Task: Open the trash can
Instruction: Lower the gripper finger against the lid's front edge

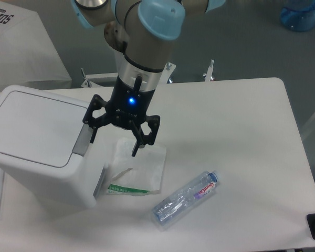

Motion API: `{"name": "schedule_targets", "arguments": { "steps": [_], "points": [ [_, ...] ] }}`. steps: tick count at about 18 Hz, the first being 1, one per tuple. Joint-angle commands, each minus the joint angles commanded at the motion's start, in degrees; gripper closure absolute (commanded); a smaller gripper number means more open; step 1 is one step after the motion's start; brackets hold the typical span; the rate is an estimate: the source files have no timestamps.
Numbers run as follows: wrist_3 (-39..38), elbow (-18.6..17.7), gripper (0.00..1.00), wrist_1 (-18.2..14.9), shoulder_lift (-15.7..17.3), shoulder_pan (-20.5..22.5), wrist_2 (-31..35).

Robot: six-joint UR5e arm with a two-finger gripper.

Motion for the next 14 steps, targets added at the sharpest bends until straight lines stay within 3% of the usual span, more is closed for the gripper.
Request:
{"name": "schedule_targets", "arguments": {
  "steps": [14],
  "points": [
    [0.09,0.00,0.00,0.00,-0.62,-0.88,0.44]
  ]
}}
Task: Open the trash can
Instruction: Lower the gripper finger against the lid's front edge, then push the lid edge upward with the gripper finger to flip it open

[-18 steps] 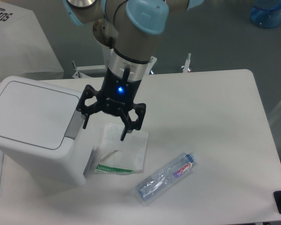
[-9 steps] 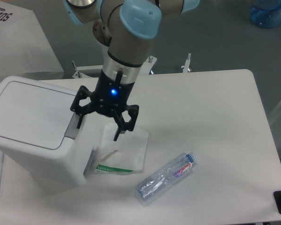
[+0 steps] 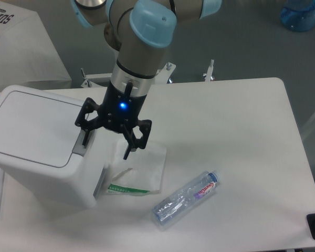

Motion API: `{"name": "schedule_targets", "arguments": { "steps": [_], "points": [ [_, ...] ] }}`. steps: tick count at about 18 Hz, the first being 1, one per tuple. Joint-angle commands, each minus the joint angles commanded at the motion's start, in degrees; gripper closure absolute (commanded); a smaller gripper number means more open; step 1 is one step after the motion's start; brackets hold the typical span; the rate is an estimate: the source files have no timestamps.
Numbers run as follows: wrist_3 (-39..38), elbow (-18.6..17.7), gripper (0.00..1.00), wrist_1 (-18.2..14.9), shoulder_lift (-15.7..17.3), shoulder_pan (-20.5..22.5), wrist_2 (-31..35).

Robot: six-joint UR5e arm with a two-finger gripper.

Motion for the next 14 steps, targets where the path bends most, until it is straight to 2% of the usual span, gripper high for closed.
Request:
{"name": "schedule_targets", "arguments": {
  "steps": [14],
  "points": [
    [-0.26,0.44,0.00,-0.09,-0.18,0.00,-0.09]
  ]
}}
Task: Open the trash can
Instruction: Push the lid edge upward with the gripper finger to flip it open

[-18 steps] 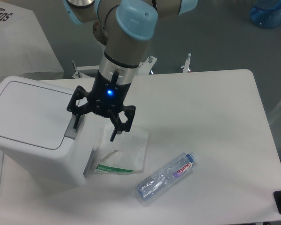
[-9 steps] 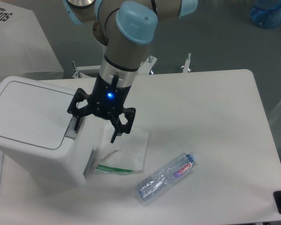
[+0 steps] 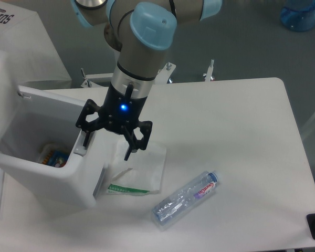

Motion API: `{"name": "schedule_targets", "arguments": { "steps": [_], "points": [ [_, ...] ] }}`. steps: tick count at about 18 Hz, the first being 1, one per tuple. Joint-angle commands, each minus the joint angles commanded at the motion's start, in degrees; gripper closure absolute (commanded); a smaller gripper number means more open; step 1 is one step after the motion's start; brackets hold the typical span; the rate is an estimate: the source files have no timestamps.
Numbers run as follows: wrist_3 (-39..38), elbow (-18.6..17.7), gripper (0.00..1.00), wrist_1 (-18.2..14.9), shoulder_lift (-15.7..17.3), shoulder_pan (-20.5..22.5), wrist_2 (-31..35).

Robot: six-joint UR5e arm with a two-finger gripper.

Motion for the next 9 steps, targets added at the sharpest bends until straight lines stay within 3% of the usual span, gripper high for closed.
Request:
{"name": "schedule_targets", "arguments": {
  "steps": [4,7,9],
  "points": [
    [0.09,2.11,0.00,0.00,-0.09,1.05,-0.35],
    [0.52,4.83,0.00,0.00,-0.26,4.82,-0.09],
    [1.05,6.50,0.00,0.35,-2.71,7.10,0.35]
  ]
}}
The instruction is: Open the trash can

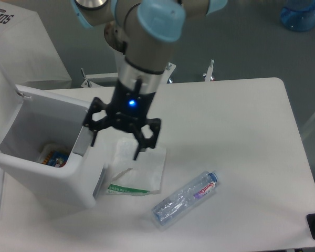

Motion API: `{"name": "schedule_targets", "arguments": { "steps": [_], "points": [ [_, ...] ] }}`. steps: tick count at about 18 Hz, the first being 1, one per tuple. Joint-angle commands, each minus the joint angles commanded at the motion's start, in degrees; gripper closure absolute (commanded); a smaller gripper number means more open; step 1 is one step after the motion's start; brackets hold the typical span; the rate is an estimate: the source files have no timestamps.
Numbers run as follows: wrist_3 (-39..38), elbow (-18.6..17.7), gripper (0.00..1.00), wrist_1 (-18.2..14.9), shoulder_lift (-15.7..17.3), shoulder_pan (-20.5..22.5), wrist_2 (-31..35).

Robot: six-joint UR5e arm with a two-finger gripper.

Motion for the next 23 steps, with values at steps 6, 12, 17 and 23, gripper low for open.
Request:
{"name": "schedule_targets", "arguments": {
  "steps": [6,12,17,23],
  "points": [
    [12.89,1.15,0.00,5.27,-9.05,8.80,4.47],
    [30.55,5.72,0.00,5.19,-15.83,11.44,13.26],
    [42.09,5.72,0.00,4.75,-17.50,11.09,19.15],
    [46.32,4.93,0.00,4.75,-17.86,10.56,23.38]
  ]
}}
